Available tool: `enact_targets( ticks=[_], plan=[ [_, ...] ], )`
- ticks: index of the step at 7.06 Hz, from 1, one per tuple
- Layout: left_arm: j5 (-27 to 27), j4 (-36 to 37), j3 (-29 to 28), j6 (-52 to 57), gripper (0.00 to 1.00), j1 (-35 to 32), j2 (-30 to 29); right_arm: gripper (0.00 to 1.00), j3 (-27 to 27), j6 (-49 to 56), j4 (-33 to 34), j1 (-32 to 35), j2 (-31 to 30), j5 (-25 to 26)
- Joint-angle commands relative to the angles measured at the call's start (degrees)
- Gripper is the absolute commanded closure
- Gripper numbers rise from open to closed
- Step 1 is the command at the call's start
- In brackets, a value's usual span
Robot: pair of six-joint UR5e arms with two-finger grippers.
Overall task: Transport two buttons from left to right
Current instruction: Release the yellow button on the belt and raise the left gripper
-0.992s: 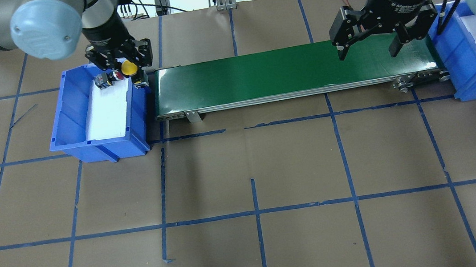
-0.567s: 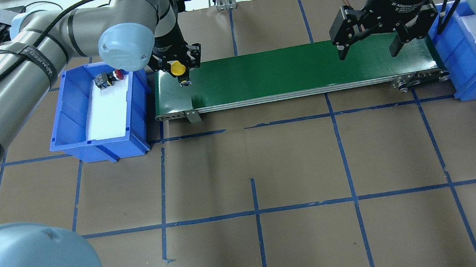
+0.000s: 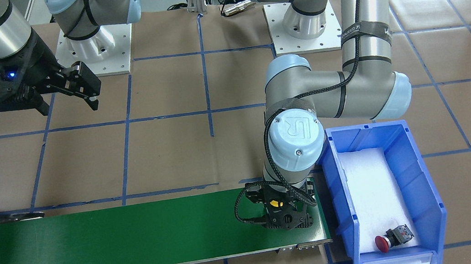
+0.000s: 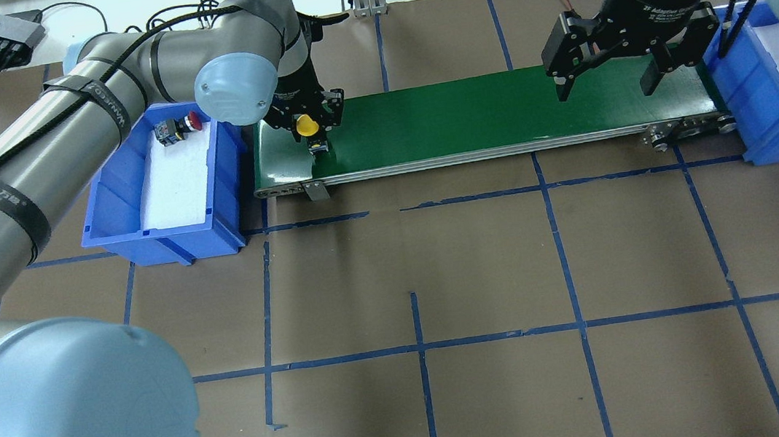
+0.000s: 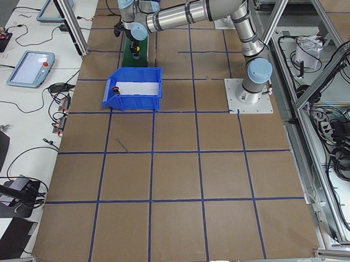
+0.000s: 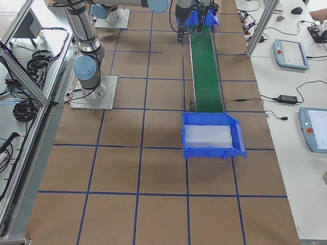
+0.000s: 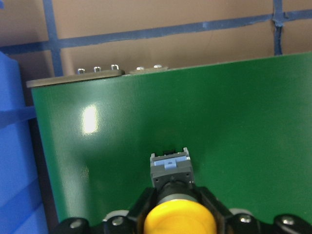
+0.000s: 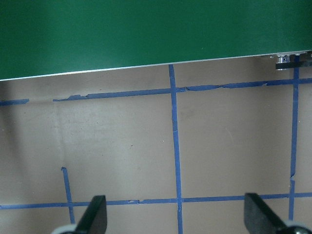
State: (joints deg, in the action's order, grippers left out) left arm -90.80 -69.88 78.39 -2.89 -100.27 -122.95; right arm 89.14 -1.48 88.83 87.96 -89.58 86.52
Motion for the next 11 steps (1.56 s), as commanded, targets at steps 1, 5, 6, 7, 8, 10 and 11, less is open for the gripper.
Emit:
enact_targets(
  ticks=[1, 5, 6, 7, 8, 10, 11],
  plan=[
    [0.09, -0.26, 0.00, 0.70, 0.00, -0.10, 2.17, 0.00, -0.02, -0.10, -0.15, 0.46, -0.24, 0.22],
    [-0.17, -7.11, 3.33, 8.01, 0.00, 5.49, 13.16, 0.00, -0.54, 0.08, -0.94, 2.14, 0.28, 0.05],
    [0.53, -6.33, 2.39, 18.78, 0.00, 11.71, 11.69, 0.00, -0.72, -0.10, -2.42, 2.13, 0.45, 0.31],
    [0.36, -5.28, 2.12, 28.63, 0.00, 13.51, 10.63, 0.00, -1.42, 0.08, -2.69, 1.96, 0.46, 0.57],
    [-0.08, -2.31, 1.77, 41.87, 0.00, 14.83, 8.97, 0.00, -1.25, -0.10, -2.96, 1.87, 0.46, 0.40],
    [-0.26, 3.75, 1.76, 68.06, 0.00, 18.26, 5.37, 0.00, -1.68, -0.02, -2.26, 1.96, 0.45, -0.21],
    [-0.17, 7.00, 1.94, 79.51, 0.00, 19.06, 3.35, 0.00, -1.25, -0.62, -2.34, 1.96, 0.19, -0.48]
  ],
)
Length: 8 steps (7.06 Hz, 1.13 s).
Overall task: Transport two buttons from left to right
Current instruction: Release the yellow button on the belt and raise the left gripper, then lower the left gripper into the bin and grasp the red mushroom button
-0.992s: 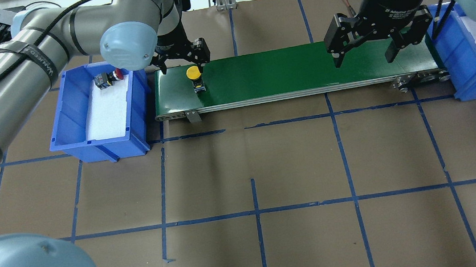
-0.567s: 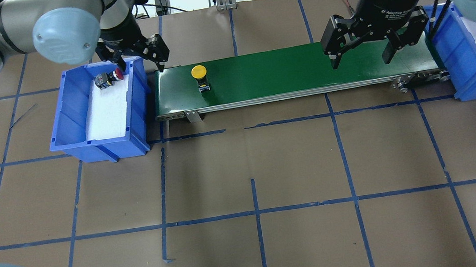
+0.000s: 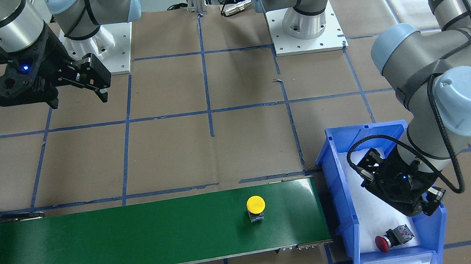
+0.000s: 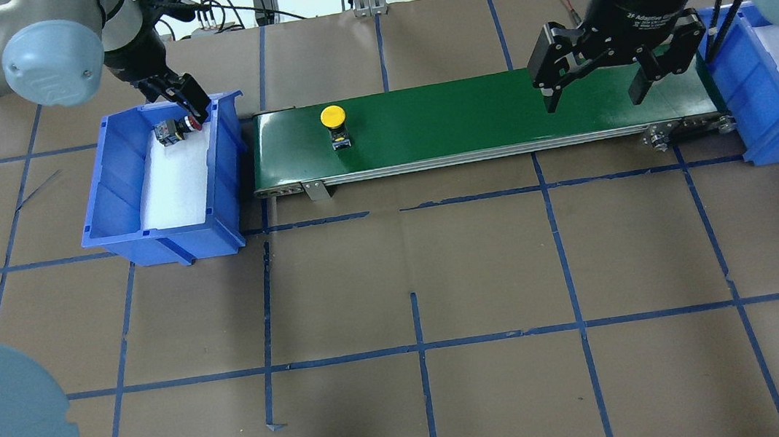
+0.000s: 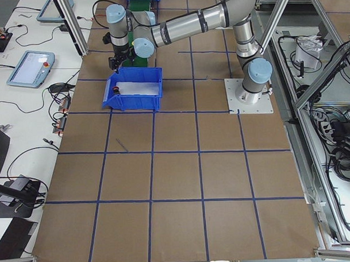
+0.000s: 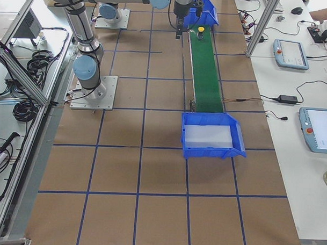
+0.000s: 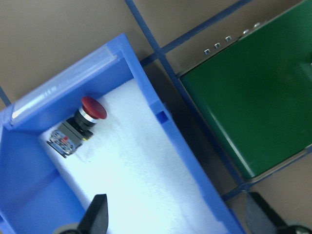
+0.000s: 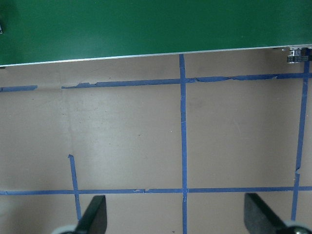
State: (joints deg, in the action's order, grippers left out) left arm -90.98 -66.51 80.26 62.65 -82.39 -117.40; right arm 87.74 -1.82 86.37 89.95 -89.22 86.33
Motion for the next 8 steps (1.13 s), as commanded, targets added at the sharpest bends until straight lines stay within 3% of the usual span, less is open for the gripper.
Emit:
enact_targets(
  ticks=[1, 6, 8],
  plan=[
    [0.01, 3.93, -0.01, 19.38, 0.00, 1.36, -4.05, 0.00, 0.50, -0.55, 0.03, -0.04, -0.25, -0.11],
    [-1.66, 12.35, 0.43, 24.36, 0.01, 3.03, -10.29, 0.00, 0.16, -0.73, 0.03, 0.05, -0.43, -0.37],
    [-1.74, 12.54, 0.77, 24.27, 0.00, 3.03, -10.83, 0.00, 0.51, -1.43, 0.20, 0.05, -0.52, -0.46]
  ],
)
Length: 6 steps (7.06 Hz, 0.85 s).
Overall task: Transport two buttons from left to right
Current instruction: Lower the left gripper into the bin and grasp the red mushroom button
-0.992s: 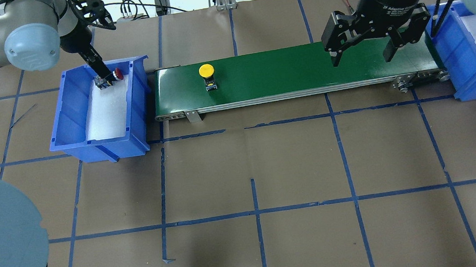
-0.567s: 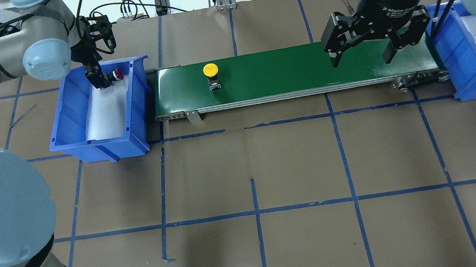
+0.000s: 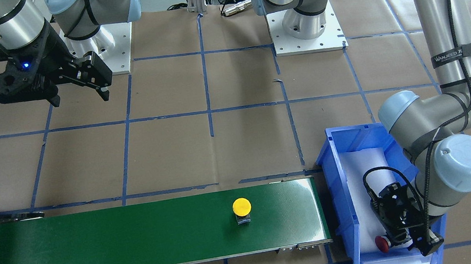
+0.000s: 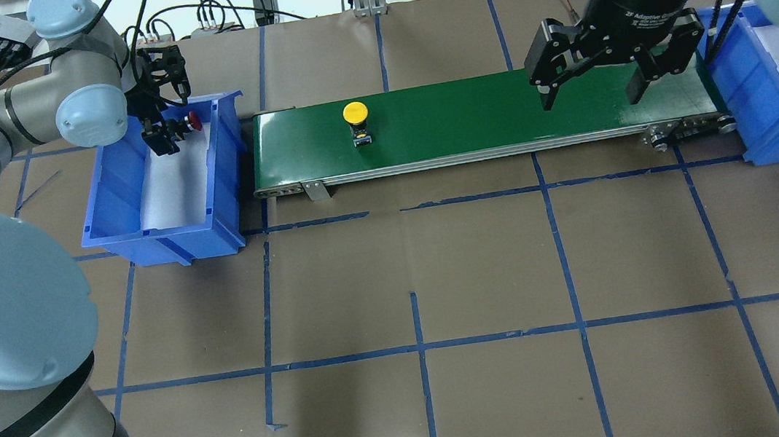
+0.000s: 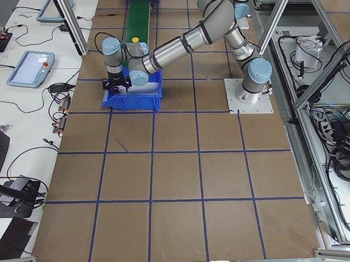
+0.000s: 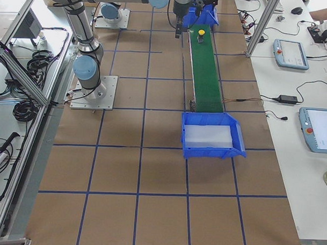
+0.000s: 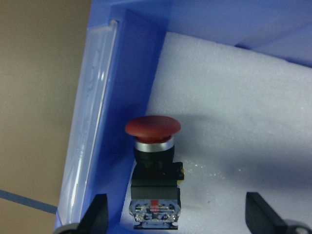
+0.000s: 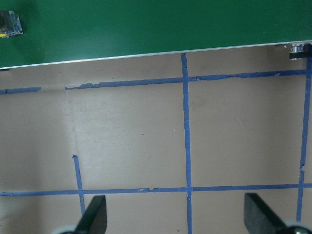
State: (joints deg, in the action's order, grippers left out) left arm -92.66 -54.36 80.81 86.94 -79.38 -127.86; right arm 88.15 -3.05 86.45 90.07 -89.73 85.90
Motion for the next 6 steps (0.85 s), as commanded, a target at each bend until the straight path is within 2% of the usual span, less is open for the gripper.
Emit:
enact_targets(
  ticks=[1, 6],
  plan=[
    [-0.06, 0.39, 0.32, -0.02, 0.00, -0.16, -0.54, 0.00, 0.09, -0.20, 0.30, 0.02, -0.09, 0.06],
    [0.37, 0.48, 0.67, -0.28, 0.00, 0.01, -0.90, 0.00, 0.26, 0.59, 0.30, 0.11, -0.09, 0.15]
  ],
)
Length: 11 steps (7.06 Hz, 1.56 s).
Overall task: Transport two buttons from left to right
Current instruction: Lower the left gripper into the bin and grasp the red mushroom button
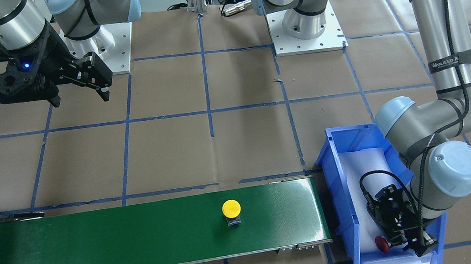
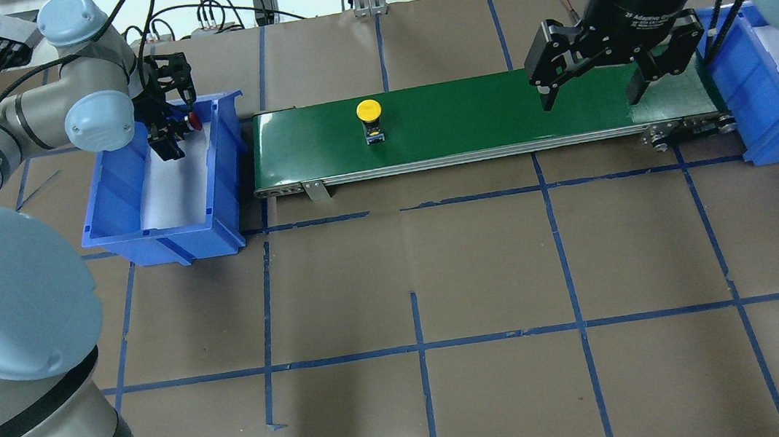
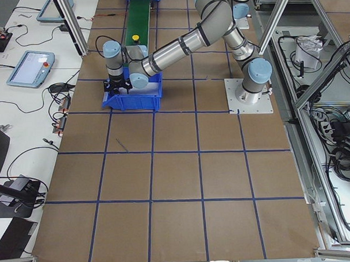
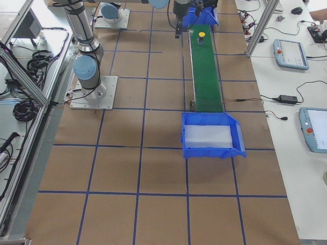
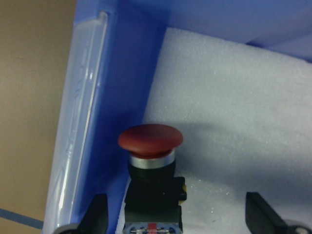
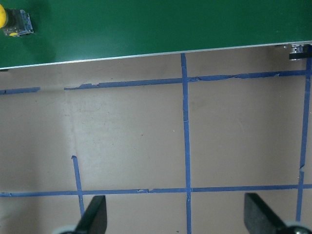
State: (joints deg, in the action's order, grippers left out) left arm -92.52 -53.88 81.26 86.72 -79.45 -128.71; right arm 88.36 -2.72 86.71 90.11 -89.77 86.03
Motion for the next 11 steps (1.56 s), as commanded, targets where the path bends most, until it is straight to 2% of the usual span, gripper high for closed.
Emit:
enact_targets(
  ticks=[1, 5, 8, 10, 11],
  plan=[
    [0.06, 0.44, -1.01, 0.12, 0.00, 0.17, -0.48, 0.00, 0.06, -0.17, 0.04, 0.06, 0.03, 0.01],
    [-0.12, 2.90, -0.14, 0.21, 0.01, 0.00, -2.16, 0.00, 0.06, 0.09, 0.04, 0.06, 0.03, 0.10],
    [0.49, 1.77, 0.99, -0.49, 0.02, -0.27, -0.23, 0.00, 0.15, 0.26, 0.04, 0.06, 0.03, 0.10],
    [0.59, 1.76, 5.37, -1.37, 0.02, -0.53, 2.76, 0.00, 0.15, 0.26, 0.04, -0.03, 0.03, 0.10],
    [0.59, 1.76, 5.74, -1.29, 0.02, -0.53, 3.46, 0.00, 0.15, 0.26, 0.04, -0.03, 0.03, 0.10]
  ],
)
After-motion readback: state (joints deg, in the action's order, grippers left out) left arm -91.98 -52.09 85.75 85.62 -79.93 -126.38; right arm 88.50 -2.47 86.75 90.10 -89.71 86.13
